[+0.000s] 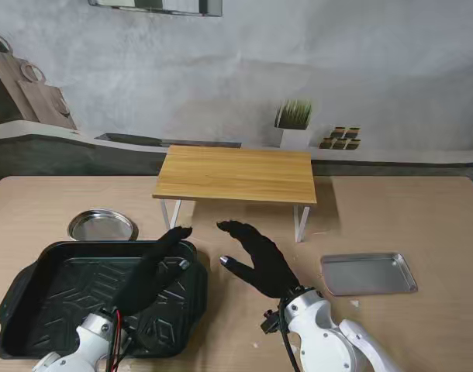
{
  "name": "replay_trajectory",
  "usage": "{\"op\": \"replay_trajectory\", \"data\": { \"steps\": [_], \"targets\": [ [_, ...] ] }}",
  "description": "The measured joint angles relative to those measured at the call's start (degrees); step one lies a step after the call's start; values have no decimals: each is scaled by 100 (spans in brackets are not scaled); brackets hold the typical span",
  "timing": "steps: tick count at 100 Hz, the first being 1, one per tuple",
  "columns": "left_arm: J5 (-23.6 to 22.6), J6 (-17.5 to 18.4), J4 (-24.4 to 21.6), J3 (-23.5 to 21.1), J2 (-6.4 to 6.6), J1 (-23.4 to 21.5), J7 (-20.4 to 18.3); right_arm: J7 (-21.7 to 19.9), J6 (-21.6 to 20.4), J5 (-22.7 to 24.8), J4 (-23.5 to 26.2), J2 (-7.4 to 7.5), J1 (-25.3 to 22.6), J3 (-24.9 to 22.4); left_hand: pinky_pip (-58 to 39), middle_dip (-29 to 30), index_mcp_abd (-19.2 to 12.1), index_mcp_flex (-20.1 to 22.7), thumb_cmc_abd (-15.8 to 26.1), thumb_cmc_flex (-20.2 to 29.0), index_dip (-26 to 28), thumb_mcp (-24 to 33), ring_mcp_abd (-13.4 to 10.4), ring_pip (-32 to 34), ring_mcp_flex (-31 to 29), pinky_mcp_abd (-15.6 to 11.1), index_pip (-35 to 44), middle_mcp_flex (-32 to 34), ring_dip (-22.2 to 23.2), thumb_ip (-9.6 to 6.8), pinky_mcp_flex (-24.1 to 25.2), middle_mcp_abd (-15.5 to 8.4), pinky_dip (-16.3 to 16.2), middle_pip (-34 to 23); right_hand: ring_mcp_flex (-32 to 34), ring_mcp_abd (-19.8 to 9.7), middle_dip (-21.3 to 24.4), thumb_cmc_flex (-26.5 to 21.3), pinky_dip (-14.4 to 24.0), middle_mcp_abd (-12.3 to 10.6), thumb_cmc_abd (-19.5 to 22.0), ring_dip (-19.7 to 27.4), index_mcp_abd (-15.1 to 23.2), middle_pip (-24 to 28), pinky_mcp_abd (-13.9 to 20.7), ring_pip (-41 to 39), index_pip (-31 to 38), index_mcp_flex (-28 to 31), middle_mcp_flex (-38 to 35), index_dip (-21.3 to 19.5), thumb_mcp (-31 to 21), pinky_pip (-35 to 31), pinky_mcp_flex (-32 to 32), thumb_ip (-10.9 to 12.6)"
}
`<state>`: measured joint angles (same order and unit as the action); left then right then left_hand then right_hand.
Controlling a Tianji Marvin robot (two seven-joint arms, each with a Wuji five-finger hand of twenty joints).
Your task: Stack the baking trays onto the shelf
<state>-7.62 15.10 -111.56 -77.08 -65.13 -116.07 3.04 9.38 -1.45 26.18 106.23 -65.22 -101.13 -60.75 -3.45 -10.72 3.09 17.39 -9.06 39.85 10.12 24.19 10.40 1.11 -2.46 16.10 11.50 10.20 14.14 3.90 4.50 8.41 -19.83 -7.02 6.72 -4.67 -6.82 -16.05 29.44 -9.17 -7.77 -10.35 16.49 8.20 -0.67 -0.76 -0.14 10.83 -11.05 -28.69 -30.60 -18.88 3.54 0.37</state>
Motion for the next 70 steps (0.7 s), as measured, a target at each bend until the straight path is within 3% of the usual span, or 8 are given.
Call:
{"op": "replay_trajectory", "data": {
  "steps": [70],
  "targets": [
    [-31, 23, -129, -122, 3, -133, -12, 39, -59, -52, 12, -9, -45, -64, 2, 0, 82, 82, -3, 161, 0, -1, 8, 0, 0, 0, 20, 0, 7, 0, 0, 0, 58, -50, 0, -1, -34, -4, 101, 0, 0, -54, -1, 5, 0, 0, 3, 1, 0, -75, 57, 6, 0, 0]
  ]
}}
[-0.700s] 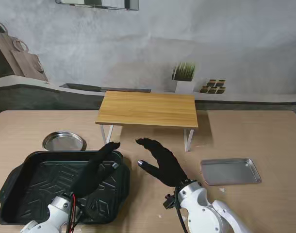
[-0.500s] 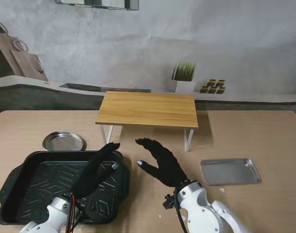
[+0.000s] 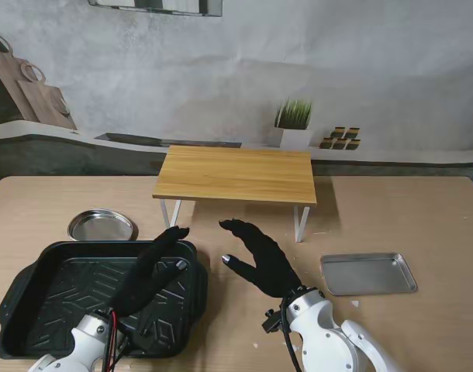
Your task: Stack the baking trays onto the shelf
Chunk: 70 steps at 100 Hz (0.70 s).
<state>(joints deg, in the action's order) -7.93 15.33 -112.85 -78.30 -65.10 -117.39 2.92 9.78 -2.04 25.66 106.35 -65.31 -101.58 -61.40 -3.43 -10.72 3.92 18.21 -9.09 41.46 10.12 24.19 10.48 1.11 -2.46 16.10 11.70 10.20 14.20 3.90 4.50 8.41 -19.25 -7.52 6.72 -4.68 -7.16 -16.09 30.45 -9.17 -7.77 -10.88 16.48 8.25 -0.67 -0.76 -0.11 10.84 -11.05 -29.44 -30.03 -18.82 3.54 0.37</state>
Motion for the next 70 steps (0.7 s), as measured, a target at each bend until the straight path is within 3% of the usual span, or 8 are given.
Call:
{"op": "replay_trajectory", "data": {
  "steps": [16, 28, 37, 46, 56, 63, 70],
  "targets": [
    [-20, -36, -9, -22, 0, -6, -7, 35, 4, 5, 0, -2, 5, 15, 0, 0, 3, 136, -7, 103, 0, 8, 3, 0, 0, 0, 124, 0, 61, 0, 0, 0, 0, -57, 0, 0, -26, -15, 40, 0, 0, -1, -5, 80, 0, 0, 1, 6, 0, -3, 0, 2, -4, 0],
    [-39, -34, -8, -63, 1, -24, -29, 70, 16, 27, 0, -4, 8, 38, 0, -7, 3, 208, -8, 103, 0, 34, 4, 0, 0, 0, 124, 0, 62, 0, 0, 0, 0, -57, 0, -2, -127, -295, 45, 0, -4, -1, -13, 255, 0, -104, 17, 81, 0, -18, -1, 10, -23, 0],
    [-39, -14, -8, -78, 1, -44, -18, 91, 16, 66, 0, -7, 1, 44, 0, -48, 3, 208, -11, 103, 0, 49, 4, 0, 0, 0, 124, 0, 64, 0, 0, 0, 0, -57, 13, -4, -294, -486, 47, 0, -91, -22, -28, 620, 1, -429, 82, 356, 0, -82, 1, 65, -149, 0],
    [-36, -3, -9, -100, 1, -60, -16, 41, 11, 149, 38, -1, -26, 17, 0, -50, 3, 209, -13, 103, 0, 58, 5, 0, 0, 0, 124, 0, 67, 0, 0, 0, 0, -64, 88, -4, -644, -587, 100, 2, -373, -148, -171, 1446, -10, -1113, 251, 637, -1, -202, -27, 65, -367, 0],
    [-20, 34, -17, -139, 1, -73, -22, -181, 30, 478, 109, 44, -17, 7, 0, -55, 3, 210, -13, 103, 0, 60, 8, 0, 0, 0, 124, 0, 71, 0, 0, 0, 0, -79, 168, 9, -969, -629, 112, 36, -834, -361, -310, 2426, -23, -1899, 688, 806, -64, -375, -565, -190, -696, 0],
    [-14, 79, -17, -178, -1, -76, -24, -249, 50, 791, 95, 101, 83, 91, 0, -58, 3, 210, -13, 103, 0, 90, 9, 1, 0, 0, 124, 1, 75, 0, 0, 0, 0, -123, 371, 29, -1059, -641, 112, 110, -1135, -495, -382, 2666, -81, -2233, 1148, 1030, -259, -433, -1173, -503, -920, 0],
    [54, 97, -17, -230, -4, -82, -29, -413, 50, 787, 4, 163, 309, 255, 0, -59, 3, 210, -14, 103, 0, 90, 9, 2, 0, 0, 124, 1, 77, 0, 0, 0, 0, -128, 439, 94, -1113, -640, 112, 163, -1320, -624, -467, 2818, -83, -2439, 1548, 1148, -424, -435, -1648, -735, -1027, 0]
  ]
}}
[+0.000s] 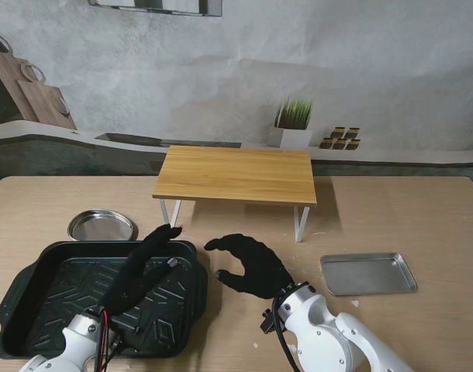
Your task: Stack the baking trays onto the shelf
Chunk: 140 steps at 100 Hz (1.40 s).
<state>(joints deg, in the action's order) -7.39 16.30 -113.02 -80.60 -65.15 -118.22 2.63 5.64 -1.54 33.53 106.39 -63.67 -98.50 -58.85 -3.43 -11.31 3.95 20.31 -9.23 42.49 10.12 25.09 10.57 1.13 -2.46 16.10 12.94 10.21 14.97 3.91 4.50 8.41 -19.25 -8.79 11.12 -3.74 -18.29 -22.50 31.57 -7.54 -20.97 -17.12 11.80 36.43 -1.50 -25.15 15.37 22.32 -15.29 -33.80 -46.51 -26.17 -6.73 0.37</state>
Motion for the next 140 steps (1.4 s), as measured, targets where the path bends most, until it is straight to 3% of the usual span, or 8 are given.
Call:
{"op": "replay_trajectory", "data": {
  "steps": [10, 40, 47, 65, 88, 108, 129, 140],
  "targets": [
    [29, 77, 8, -58, -4, -3, 16, -340, -58, 66, -239, 63, 414, 255, 0, -1, 0, 0, 0, 0, 0, 1, 24, 1, 0, 0, 0, 0, 44, 0, 0, 0, 0, -7, 160, 62, -62, 0, -204, 61, -84, -87, -107, 141, -5, -166, 530, 80, -187, 202, -248, -342, -53, 0],
    [119, 204, -2, -198, -14, -40, 40, -466, -389, 825, -1208, 168, 1783, 1414, 0, -12, 0, 1, -56, 0, 0, 10, 55, 3, 0, 0, 0, 1, 54, 0, 0, 0, 0, -31, 291, 72, -71, 0, -395, 74, -84, -148, -108, 144, -8, -280, 1066, 131, -296, 423, -427, -863, -103, 0],
    [132, 243, -2, -216, -15, -48, 41, -480, -400, 968, -1404, 164, 2062, 1650, 0, -15, 0, 1, -56, 0, 0, 10, 59, 3, 0, 1, 0, 2, 55, 0, 0, 0, 0, -59, 291, 72, -71, -14, -508, 74, -95, -148, 53, 144, -7, -280, 1066, 126, -276, 487, -686, -872, -56, 0],
    [186, 271, -1, -258, -21, -61, 59, -691, -493, 1303, -1756, 175, 2640, 2138, 0, -57, 0, 1, -56, 0, 0, 11, 59, 3, 0, 1, 0, 2, 57, 0, 0, 0, 0, -66, 115, 72, -71, -621, -723, 59, -363, -130, 607, 143, 38, -126, 790, -72, 227, 587, -1466, -884, 109, 0],
    [191, 274, 9, -271, -29, -50, 91, -783, -536, 1493, -2040, 196, 3035, 2533, 0, -58, 0, 1, -57, 0, 0, 11, 60, 3, 0, 1, 0, 2, 59, 0, 0, 0, 0, -69, 50, 72, 98, -1064, -792, 56, -774, -94, 784, -103, 81, -159, 249, -57, 249, 360, -1932, -835, 169, 0],
    [190, 263, 7, -265, -31, -49, 97, -678, -534, 1782, -2288, 207, 3261, 2884, 0, -60, 0, 1, -57, 0, 0, 11, 60, 3, 0, 1, 0, 2, 60, 0, 0, 0, 0, -76, -155, 72, 375, -1267, -792, 56, -841, 24, 983, -799, 83, 39, -50, 200, 250, 69, -1980, -680, 248, -96],
    [185, 260, 6, -266, -36, -47, 120, -346, -570, 1908, -2500, 188, 3362, 3065, 0, -64, 1, 2, -57, 0, 0, 11, 62, 3, 0, 2, 0, 3, 61, 0, 0, 0, 0, -79, -156, 72, 407, -1267, -792, 56, -838, 47, 1099, -977, 83, 95, 64, 743, 250, -132, -1915, -586, 249, -213],
    [180, 263, 6, -266, -42, -48, 156, -269, -637, 1887, -2549, 152, 3275, 2927, 0, -65, 2, 2, -58, 0, 0, 12, 62, 3, 0, 2, 0, 2, 61, 0, 0, 0, 0, -84, -156, 288, 315, -1267, -792, 56, -841, -29, 1140, -850, 84, -137, 512, 1031, 250, -192, -1800, -565, 249, -213]
  ]
}}
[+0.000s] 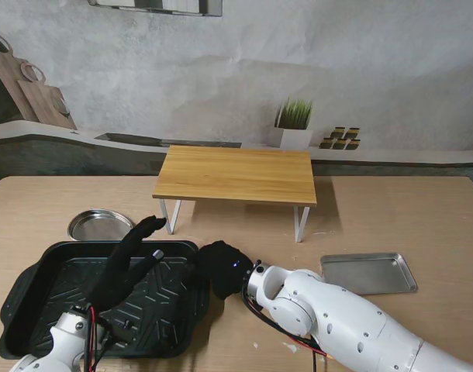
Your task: Stack the baking trays onto the shelf
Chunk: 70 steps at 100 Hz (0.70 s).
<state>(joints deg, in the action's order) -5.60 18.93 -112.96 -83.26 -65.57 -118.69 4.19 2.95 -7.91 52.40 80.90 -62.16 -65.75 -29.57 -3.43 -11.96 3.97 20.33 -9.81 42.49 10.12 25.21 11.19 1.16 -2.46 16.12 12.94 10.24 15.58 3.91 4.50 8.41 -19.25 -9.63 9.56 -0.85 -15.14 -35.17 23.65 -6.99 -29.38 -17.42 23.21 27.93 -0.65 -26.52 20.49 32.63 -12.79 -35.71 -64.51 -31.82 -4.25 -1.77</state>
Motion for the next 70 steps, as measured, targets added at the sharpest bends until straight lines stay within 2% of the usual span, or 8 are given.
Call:
{"op": "replay_trajectory", "data": {
  "steps": [6, 14, 17, 48, 60, 70],
  "targets": [
    [0, -1, 0, -1, -2, 0, 4, 21, -43, 0, 4, -15, -117, -168, 0, -1, 1, 0, 0, 0, 0, 0, 0, 0, 0, 0, 0, 0, 1, 0, 0, 0, 0, -4, 0, -11, -87, -98, 0, 0, -85, -1, 4, 202, 0, 19, 246, 184, 0, 6, -21, 35, -4, 0],
    [-2, -1, 0, -1, -5, -1, 16, 22, -99, 9, 33, 3, -260, -340, 0, -1, 8, 0, 0, 0, 0, 0, 1, 0, 0, 0, 0, 0, 1, 0, 0, 0, 0, -46, -9, -13, -134, -167, 0, -1, -90, 24, 4, 409, 0, 30, 474, 199, 0, 363, -34, 35, -16, 0],
    [-8, -1, 0, -1, -6, 0, 22, 24, -113, 34, 60, 16, -313, -396, 0, -2, 15, 0, 0, 0, 0, 0, 2, 0, 0, 0, 0, 0, 1, 0, 0, 0, 0, -48, -9, -13, -160, -224, 0, -1, -90, 17, 4, 471, 0, 23, 525, 200, 0, 430, -34, 36, -19, -96],
    [-48, -13, 0, 4, -11, -4, 50, -156, -462, 384, 458, 168, -1127, -1390, 0, -4, 44, 0, 0, 0, 0, 0, 5, 0, 0, 1, 0, 1, 3, 0, 0, 0, 0, -53, -8, 2, -236, -640, 0, -79, -107, -19, 6, 698, 1, -57, 722, 343, 0, 494, -35, 37, -79, -96],
    [-78, -9, 0, 9, -14, -4, 83, -297, -903, 495, 566, 197, -1449, -1936, 0, -4, 58, 0, 0, 0, 0, 0, 5, 0, 0, 1, 0, 1, 3, 0, 0, 0, 0, -55, -9, 4, -263, -832, 0, -146, -222, -24, 11, 751, 7, -57, 723, 498, 0, 504, -36, 37, -131, -96],
    [-81, -8, -1, 9, -18, -8, 93, -373, -940, 555, 689, 248, -1715, -2291, 0, -5, 64, 0, 0, 0, 0, 0, 7, 0, 0, 1, 0, 1, 3, 0, 0, 0, 0, -55, 0, -82, -279, -884, 0, -149, -235, -24, 135, 809, 19, -57, 801, 577, 0, 504, -89, 37, -134, -96]
  ]
}}
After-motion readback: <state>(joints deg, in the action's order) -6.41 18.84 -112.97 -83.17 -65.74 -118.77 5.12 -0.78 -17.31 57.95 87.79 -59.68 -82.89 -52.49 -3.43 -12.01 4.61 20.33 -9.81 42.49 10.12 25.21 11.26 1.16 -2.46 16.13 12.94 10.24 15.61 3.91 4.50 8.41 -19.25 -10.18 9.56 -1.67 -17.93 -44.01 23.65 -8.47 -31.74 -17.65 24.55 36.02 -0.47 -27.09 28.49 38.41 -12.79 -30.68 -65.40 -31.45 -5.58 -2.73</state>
